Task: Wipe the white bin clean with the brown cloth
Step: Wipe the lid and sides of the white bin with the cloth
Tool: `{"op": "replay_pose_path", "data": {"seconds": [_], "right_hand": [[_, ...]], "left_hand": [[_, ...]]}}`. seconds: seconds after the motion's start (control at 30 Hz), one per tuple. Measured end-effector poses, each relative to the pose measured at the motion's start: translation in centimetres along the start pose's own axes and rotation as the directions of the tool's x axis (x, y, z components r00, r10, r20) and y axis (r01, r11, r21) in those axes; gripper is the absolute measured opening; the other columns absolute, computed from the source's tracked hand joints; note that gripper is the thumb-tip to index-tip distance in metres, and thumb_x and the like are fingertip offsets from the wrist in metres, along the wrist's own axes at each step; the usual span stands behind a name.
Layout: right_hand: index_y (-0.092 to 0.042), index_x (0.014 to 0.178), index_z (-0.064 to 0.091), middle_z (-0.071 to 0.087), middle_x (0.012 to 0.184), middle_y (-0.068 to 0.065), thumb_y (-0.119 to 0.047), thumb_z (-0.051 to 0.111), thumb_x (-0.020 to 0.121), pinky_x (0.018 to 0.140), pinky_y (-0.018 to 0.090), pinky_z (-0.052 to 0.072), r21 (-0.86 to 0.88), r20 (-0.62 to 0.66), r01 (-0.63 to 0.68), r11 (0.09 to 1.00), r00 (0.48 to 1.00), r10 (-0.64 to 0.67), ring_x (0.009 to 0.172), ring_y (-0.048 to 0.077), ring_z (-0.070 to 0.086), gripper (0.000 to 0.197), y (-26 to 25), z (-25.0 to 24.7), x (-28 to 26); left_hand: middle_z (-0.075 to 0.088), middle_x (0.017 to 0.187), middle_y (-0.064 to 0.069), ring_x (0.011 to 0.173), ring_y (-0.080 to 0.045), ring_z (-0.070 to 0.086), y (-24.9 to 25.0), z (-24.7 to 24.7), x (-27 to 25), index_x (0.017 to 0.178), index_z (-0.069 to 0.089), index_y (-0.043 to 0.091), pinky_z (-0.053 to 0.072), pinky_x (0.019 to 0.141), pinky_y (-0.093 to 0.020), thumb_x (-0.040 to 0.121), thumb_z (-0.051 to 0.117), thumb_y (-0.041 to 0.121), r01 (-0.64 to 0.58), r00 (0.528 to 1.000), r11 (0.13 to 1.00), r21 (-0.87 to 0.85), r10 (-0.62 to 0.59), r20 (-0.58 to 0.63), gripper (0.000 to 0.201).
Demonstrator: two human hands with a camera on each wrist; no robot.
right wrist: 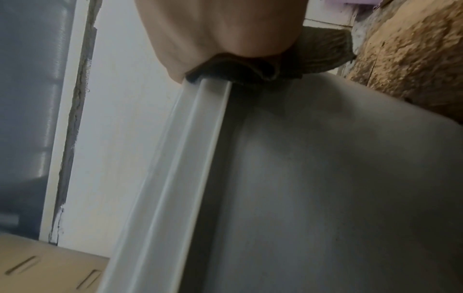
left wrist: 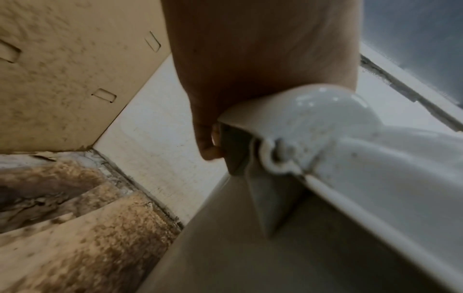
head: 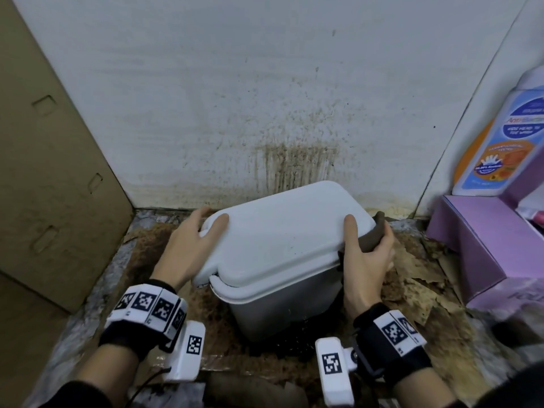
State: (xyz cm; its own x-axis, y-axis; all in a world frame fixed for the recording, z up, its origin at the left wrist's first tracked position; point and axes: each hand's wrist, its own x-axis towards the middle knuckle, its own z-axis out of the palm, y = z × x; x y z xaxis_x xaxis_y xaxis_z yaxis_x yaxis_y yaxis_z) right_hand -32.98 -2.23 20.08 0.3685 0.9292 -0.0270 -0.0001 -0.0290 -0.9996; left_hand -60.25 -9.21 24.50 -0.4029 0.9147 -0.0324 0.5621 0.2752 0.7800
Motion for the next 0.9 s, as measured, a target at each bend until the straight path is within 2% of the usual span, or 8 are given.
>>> {"op": "replay_pose_path", "data": {"seconds": [0.13,0.23,0.3,0.5,0.67,0.77,0.83,0.9], "right_hand": [[-0.037,0.151,0.04,0.044,0.15,-0.008,-0.074,0.069,0.074,0.114,0.049,0.042,0.062,0.079,-0.059,0.996,0.995,0.054,0.14,0.018,0.043,0.09,-0.2,-0.4,2.1],[-0.029,0.147,0.049,0.059,0.131,-0.015,-0.057,0.07,0.089,0.1,0.032,0.05,0.11,0.188,-0.076,0.991,0.981,0.055,0.116,0.002,0.058,0.068,-1.2,-0.9,3.9],[-0.027,0.143,0.057,0.064,0.129,-0.016,-0.051,0.068,0.093,0.087,0.023,0.05,0.1,0.319,-0.109,0.989,0.945,0.072,0.112,0.0,0.061,0.057,-2.2,-1.2,5.3],[-0.037,0.133,0.065,0.067,0.134,-0.012,-0.063,0.078,0.078,0.098,0.036,0.053,-0.096,0.534,-0.049,0.994,0.841,0.093,0.12,0.012,0.065,0.063,-3.1,-2.3,7.6],[-0.033,0.139,0.058,0.061,0.132,-0.016,-0.046,0.073,0.09,0.078,0.017,0.047,-0.094,0.488,0.019,0.995,0.872,0.029,0.112,-0.006,0.057,0.052,-3.8,-2.8,6.0],[-0.031,0.134,0.06,0.062,0.125,-0.019,-0.04,0.072,0.093,0.069,0.007,0.048,-0.054,0.421,0.028,0.998,0.907,-0.003,0.106,-0.013,0.055,0.044,-3.8,-3.5,4.3],[-0.03,0.136,0.06,0.062,0.125,-0.02,-0.041,0.073,0.091,0.075,0.007,0.047,-0.028,0.349,0.024,0.999,0.937,-0.013,0.107,-0.011,0.056,0.048,-3.2,-3.9,3.0],[-0.028,0.141,0.057,0.063,0.132,-0.016,-0.047,0.075,0.088,0.089,0.02,0.047,-0.027,0.266,0.034,0.999,0.964,-0.026,0.117,0.002,0.06,0.059,-2.4,-4.1,2.0]], "left_hand": [[0.058,0.139,0.0,0.119,-0.021,0.057,-0.7,0.6,-1.0,0.141,0.051,0.026,0.049,0.094,-0.046,0.089,0.041,0.078,0.088,0.992,0.995,-0.041,-0.092,-0.082,0.074],[0.052,0.14,-0.005,0.119,-0.027,0.055,-0.8,0.8,-1.9,0.143,0.044,0.022,0.051,0.095,-0.051,0.079,0.037,0.09,0.194,0.972,0.981,-0.025,-0.195,-0.131,0.093],[0.05,0.137,-0.009,0.117,-0.03,0.055,-0.4,1.2,-3.0,0.141,0.041,0.02,0.051,0.095,-0.053,0.079,0.038,0.09,0.228,0.961,0.974,-0.001,-0.225,-0.158,0.094],[0.06,0.12,-0.011,0.098,-0.033,0.065,0.1,1.9,-5.2,0.128,0.034,0.024,0.056,0.083,-0.047,0.077,0.037,0.092,0.249,0.966,0.968,0.014,-0.247,-0.08,0.085],[0.063,0.122,-0.009,0.103,-0.031,0.063,-0.5,1.3,-4.2,0.136,0.04,0.023,0.055,0.083,-0.047,0.08,0.037,0.09,0.201,0.975,0.979,0.037,-0.197,-0.099,0.087],[0.059,0.137,-0.012,0.121,-0.035,0.058,-0.7,0.7,-3.2,0.148,0.037,0.022,0.051,0.096,-0.051,0.074,0.032,0.096,0.168,0.984,0.984,0.063,-0.163,-0.075,0.104],[0.047,0.154,-0.012,0.137,-0.035,0.047,0.0,0.2,-2.3,0.16,0.023,0.021,0.044,0.103,-0.047,0.082,0.035,0.089,0.145,0.989,0.985,0.089,-0.141,-0.045,0.104],[0.039,0.16,-0.011,0.143,-0.033,0.042,0.6,-0.2,-1.2,0.163,0.009,0.02,0.04,0.102,-0.042,0.089,0.037,0.078,0.125,0.992,0.987,0.098,-0.125,-0.006,0.098]]}}
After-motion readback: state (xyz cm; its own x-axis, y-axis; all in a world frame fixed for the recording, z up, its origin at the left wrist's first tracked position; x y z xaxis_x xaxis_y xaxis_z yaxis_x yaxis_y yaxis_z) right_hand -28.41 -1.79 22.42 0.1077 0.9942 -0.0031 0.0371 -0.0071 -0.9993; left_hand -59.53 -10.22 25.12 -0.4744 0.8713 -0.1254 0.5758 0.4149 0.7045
